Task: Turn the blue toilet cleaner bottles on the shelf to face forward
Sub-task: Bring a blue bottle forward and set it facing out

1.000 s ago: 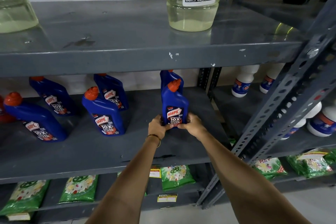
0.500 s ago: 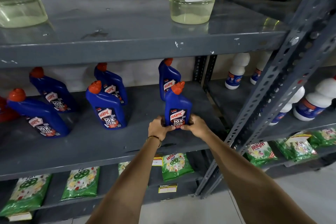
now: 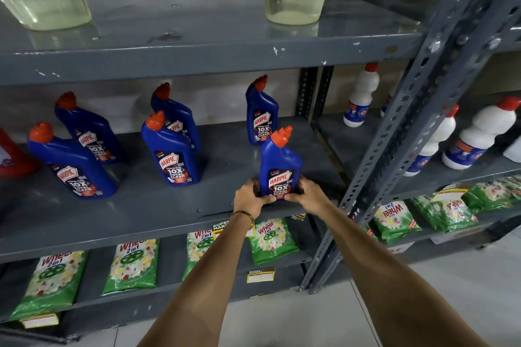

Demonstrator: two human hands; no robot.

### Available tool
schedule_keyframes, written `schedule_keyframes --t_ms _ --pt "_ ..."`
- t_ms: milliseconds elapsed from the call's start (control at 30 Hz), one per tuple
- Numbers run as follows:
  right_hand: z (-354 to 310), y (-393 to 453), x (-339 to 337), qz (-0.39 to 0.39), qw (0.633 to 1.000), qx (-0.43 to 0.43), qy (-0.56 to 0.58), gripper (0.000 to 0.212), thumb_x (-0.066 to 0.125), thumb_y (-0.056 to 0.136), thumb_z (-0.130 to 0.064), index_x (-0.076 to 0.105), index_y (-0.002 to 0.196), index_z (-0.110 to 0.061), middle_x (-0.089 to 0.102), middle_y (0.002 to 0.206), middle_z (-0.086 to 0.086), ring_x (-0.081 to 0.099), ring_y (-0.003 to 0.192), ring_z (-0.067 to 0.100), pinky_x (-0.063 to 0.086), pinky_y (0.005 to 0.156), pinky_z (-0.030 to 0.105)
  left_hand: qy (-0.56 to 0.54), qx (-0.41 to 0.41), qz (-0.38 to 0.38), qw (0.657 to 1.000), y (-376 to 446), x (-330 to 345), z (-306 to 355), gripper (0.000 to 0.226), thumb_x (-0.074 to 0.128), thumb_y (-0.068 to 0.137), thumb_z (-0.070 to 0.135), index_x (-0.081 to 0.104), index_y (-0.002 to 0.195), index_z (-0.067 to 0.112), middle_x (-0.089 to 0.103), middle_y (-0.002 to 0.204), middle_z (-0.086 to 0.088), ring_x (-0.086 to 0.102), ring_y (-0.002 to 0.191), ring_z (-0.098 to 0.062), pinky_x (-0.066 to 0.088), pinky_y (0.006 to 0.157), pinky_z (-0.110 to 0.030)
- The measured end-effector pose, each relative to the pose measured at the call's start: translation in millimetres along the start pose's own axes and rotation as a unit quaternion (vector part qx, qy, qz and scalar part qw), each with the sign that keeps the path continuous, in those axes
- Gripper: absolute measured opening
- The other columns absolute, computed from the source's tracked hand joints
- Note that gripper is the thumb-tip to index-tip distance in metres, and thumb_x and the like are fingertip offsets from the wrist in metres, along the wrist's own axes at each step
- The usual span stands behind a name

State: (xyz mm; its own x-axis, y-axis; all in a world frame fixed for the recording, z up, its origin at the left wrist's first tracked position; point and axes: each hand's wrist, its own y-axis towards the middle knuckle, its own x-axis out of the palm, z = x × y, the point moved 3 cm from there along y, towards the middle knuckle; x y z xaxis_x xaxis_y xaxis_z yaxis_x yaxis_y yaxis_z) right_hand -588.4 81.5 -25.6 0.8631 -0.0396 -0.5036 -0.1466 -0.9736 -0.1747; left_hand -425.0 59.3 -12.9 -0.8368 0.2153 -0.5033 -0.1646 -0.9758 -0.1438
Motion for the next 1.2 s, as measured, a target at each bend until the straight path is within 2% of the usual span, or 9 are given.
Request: schedule_keyframes --t_ms 333,467,800,933,1033,1100,1200 --pt "4 5 -2 -0.014 1.0 -0.01 -0.002 0.054 0.073 0.074 -0.008 0.05 0.123 -0.007 0.063 0.121 0.014 0.059 0.112 0.027 0.045 0.101 0.044 0.002 -0.012 0.012 1.0 0 2 1 0.055 0.083 0.061 0.019 0.057 0.109 0.006 0.069 0.109 -0.015 0.065 0.101 -0.031 0.052 0.091 -0.046" --pt "5 6 -2 -0.019 1.0 -0.011 -0.006 0.054 0.073 0.075 -0.009 0.049 0.123 -0.008 0.064 0.121 0.012 0.059 0.112 0.025 0.045 0.1 0.04 0.006 -0.011 0.014 1.0 -2 2 2 0.055 0.082 0.062 0.019 0.057 0.109 0.006 0.069 0.11 -0.015 0.065 0.101 -0.03 0.051 0.092 -0.046" --pt "3 3 -2 -0.025 0.999 -0.004 -0.024 0.052 0.071 0.078 -0.01 0.048 0.124 -0.007 0.062 0.122 0.014 0.057 0.114 0.027 0.045 0.1 0.041 0.022 -0.008 0.008 1.0 -3 2 3 0.06 0.082 0.063 0.021 0.055 0.115 0.007 0.068 0.113 -0.013 0.063 0.104 -0.029 0.05 0.094 -0.042" --pt "3 0 -4 0.008 1.0 0.002 -0.026 0.049 0.071 0.077 -0.008 0.05 0.121 -0.005 0.064 0.121 0.014 0.059 0.112 0.027 0.045 0.09 0.032 -0.001 -0.004 -0.009 1.0 -5 1 0 0.065 0.083 0.06 0.014 0.054 0.118 0.005 0.067 0.114 -0.015 0.064 0.103 -0.028 0.051 0.092 -0.035" --pt "5 -5 -4 0.029 0.999 0.024 -0.016 0.053 0.073 0.075 -0.007 0.049 0.122 -0.004 0.063 0.123 0.015 0.058 0.114 0.027 0.046 0.094 0.035 -0.02 -0.013 -0.018 1.0 -6 -6 -9 0.066 0.081 0.064 0.011 0.051 0.122 0.001 0.063 0.121 -0.017 0.061 0.109 -0.028 0.049 0.097 -0.037" --pt "6 -9 -1 0.053 0.997 0.036 -0.033 0.052 0.073 0.075 -0.011 0.05 0.121 -0.003 0.062 0.123 0.014 0.058 0.114 0.027 0.046 0.096 0.037 -0.018 -0.013 -0.016 1.0 -6 -16 -17 0.067 0.079 0.068 0.014 0.049 0.126 0.001 0.06 0.125 -0.016 0.058 0.114 -0.027 0.047 0.099 -0.035" --pt "5 -20 7 0.116 0.99 0.053 -0.057 0.05 0.072 0.077 -0.019 0.052 0.119 -0.002 0.063 0.122 0.015 0.058 0.113 0.029 0.043 0.087 0.031 -0.009 -0.005 -0.017 1.0 -8 -37 -30 0.064 0.077 0.071 0.02 0.05 0.127 0.003 0.059 0.128 -0.015 0.056 0.117 -0.026 0.044 0.1 -0.033"
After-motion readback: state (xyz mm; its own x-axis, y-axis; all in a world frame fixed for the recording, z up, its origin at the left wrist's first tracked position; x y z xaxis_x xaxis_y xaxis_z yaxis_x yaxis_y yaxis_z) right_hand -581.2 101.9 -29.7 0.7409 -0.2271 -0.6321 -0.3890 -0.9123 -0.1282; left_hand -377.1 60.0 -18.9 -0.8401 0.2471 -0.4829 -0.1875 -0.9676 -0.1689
